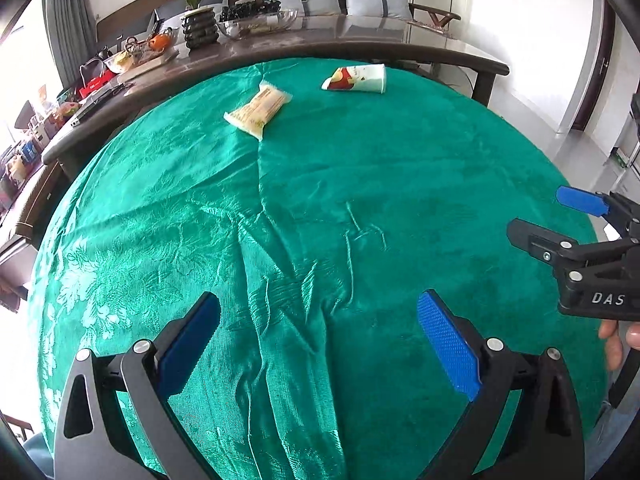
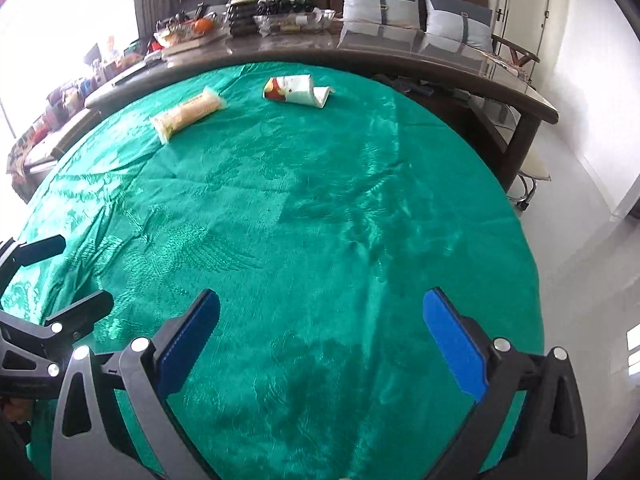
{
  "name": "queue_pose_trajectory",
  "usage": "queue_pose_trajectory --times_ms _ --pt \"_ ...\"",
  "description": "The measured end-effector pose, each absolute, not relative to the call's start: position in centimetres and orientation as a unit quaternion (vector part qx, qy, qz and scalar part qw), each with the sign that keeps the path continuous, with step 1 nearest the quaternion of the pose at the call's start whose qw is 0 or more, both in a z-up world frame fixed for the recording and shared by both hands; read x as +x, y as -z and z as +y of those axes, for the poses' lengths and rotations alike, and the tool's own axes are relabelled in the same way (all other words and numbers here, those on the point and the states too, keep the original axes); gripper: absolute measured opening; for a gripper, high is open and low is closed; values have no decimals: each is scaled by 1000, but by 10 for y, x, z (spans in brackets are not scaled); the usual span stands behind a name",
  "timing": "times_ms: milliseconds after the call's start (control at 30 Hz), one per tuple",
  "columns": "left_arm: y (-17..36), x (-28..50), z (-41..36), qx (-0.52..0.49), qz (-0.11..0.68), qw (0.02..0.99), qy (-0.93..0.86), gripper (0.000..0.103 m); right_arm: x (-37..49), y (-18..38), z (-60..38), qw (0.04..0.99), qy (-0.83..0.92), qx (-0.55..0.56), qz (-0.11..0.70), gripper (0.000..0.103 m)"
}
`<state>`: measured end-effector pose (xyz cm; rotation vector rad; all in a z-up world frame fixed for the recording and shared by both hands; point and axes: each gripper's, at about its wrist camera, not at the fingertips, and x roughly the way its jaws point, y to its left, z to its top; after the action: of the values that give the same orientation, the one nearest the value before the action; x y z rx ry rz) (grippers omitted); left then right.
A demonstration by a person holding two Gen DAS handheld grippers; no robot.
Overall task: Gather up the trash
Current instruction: 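Return both tools above the table toward the remaining wrappers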
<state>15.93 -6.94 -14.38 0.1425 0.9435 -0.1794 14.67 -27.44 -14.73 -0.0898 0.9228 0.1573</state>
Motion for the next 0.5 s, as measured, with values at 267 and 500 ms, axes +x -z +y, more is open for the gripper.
queue_pose_trajectory --times_ms 267,500 --pt "152 167 -63 53 475 874 86 98 152 158 -280 883 -85 -29 461 98" --pt "132 225 -39 45 456 884 88 98 152 158 -279 883 -85 -30 461 98"
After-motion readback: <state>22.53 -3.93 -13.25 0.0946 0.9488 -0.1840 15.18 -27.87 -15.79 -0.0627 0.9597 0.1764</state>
